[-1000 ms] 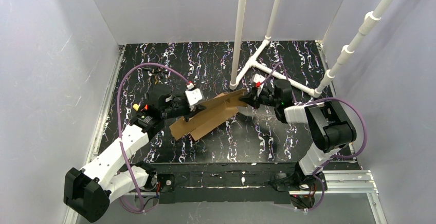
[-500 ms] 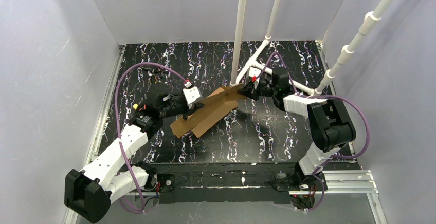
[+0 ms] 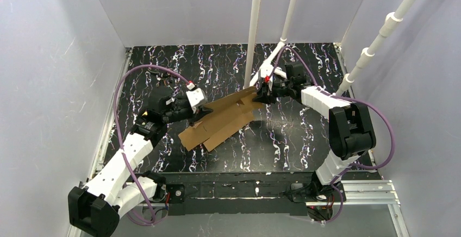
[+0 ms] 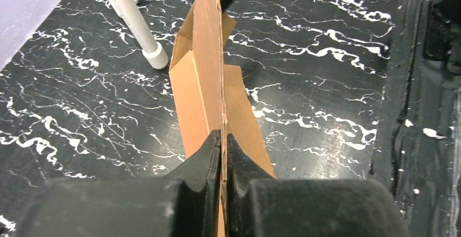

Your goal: Fold the paper box

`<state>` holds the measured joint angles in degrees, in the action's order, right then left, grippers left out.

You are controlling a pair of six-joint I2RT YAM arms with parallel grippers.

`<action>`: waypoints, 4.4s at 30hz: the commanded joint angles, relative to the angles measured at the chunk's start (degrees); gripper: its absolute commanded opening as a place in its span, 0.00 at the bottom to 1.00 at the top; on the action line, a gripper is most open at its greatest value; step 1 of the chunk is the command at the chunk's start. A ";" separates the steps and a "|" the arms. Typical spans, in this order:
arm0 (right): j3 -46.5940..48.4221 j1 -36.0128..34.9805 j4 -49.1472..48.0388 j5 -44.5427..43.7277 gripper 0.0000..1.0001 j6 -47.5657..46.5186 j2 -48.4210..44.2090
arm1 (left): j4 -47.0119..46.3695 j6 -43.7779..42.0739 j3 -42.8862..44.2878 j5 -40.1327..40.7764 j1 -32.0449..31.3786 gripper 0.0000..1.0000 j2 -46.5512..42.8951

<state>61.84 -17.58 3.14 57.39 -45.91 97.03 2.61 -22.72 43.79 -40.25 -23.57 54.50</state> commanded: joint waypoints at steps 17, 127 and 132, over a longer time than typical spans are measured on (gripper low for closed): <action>3.55 1.28 10.13 3.26 0.27 4.61 2.73 | 0.20 5.52 0.28 -5.35 2.65 0.00 -1.84; -25.26 1.37 -72.38 2.97 0.45 54.35 7.02 | -6.12 38.82 3.14 14.59 2.65 0.00 -8.54; -24.55 1.03 -68.08 2.47 0.38 51.46 6.79 | -6.21 39.05 3.08 14.94 2.65 0.00 -8.32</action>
<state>36.53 -16.45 -68.14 59.07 9.67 105.43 -2.55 15.70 46.04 -25.91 -21.10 46.30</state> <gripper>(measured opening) 0.391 0.017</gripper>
